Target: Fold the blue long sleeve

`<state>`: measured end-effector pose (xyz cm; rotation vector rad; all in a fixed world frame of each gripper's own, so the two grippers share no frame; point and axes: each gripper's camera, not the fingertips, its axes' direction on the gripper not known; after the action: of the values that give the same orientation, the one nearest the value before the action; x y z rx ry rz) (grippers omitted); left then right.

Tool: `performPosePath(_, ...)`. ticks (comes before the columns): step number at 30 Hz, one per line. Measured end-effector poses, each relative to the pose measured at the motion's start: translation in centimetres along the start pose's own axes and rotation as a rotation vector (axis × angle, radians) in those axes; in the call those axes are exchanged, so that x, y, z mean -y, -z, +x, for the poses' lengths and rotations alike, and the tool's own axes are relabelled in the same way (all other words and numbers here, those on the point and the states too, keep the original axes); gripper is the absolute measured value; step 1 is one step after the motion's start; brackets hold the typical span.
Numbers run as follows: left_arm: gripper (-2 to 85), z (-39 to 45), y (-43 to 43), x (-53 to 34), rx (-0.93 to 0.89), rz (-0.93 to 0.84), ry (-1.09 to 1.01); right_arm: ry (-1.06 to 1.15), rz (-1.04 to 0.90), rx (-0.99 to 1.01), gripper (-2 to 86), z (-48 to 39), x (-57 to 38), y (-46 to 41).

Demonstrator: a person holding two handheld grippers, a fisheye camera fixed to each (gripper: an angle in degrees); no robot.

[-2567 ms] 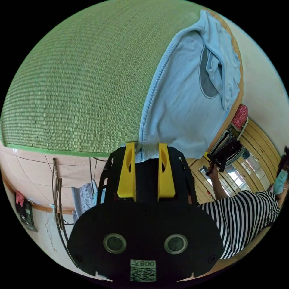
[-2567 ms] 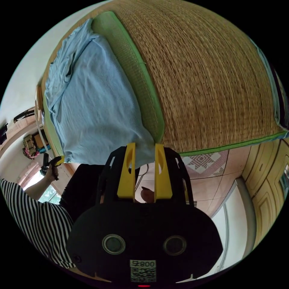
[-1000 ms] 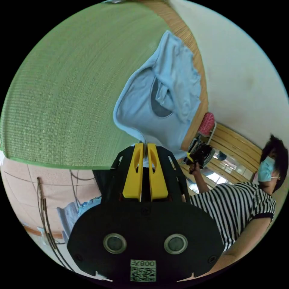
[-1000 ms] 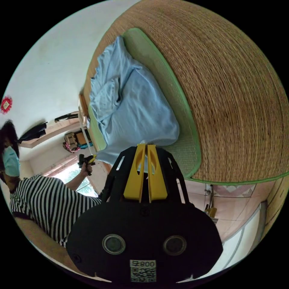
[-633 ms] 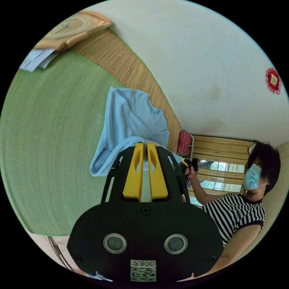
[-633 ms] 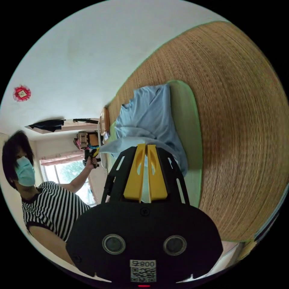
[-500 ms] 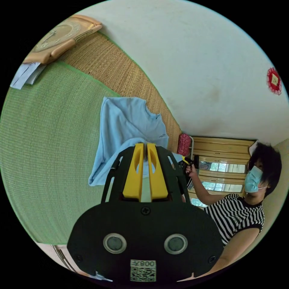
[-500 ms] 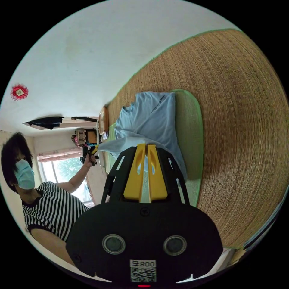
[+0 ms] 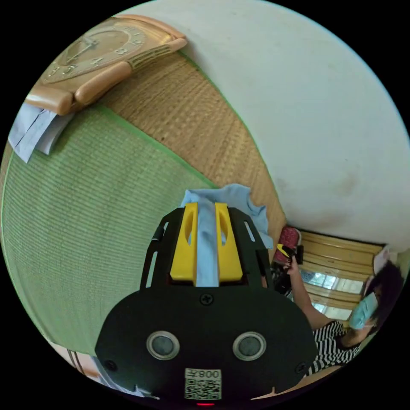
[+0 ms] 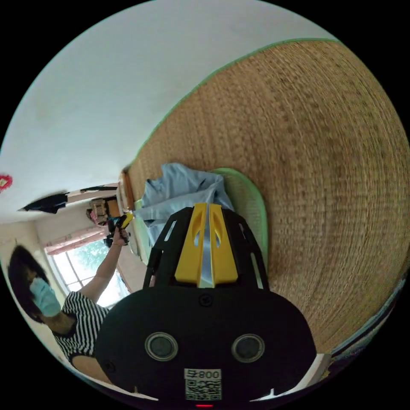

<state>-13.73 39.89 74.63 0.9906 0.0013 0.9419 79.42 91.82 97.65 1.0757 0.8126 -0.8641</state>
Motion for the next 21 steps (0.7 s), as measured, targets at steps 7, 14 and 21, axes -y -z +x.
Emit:
performPosePath(7, 5.0, 7.6, -5.5, -3.5, -0.128, -0.145, -0.200, 0.232, 0.017, -0.007, 0.7, -8.3, -1.2, -4.4)
performPosePath(14, 1.5, 18.8, -13.2, -5.1, -0.021, -0.263, -0.478, 0.456, -0.140, -0.222, 0.2, -17.6, -1.5, -14.1)
performPosePath(21, 1.2, 26.2, -15.4, -4.0, 0.347, -0.308, -0.713, 0.609, -0.060, -0.450, -0.2, -24.1, -1.8, -17.7)
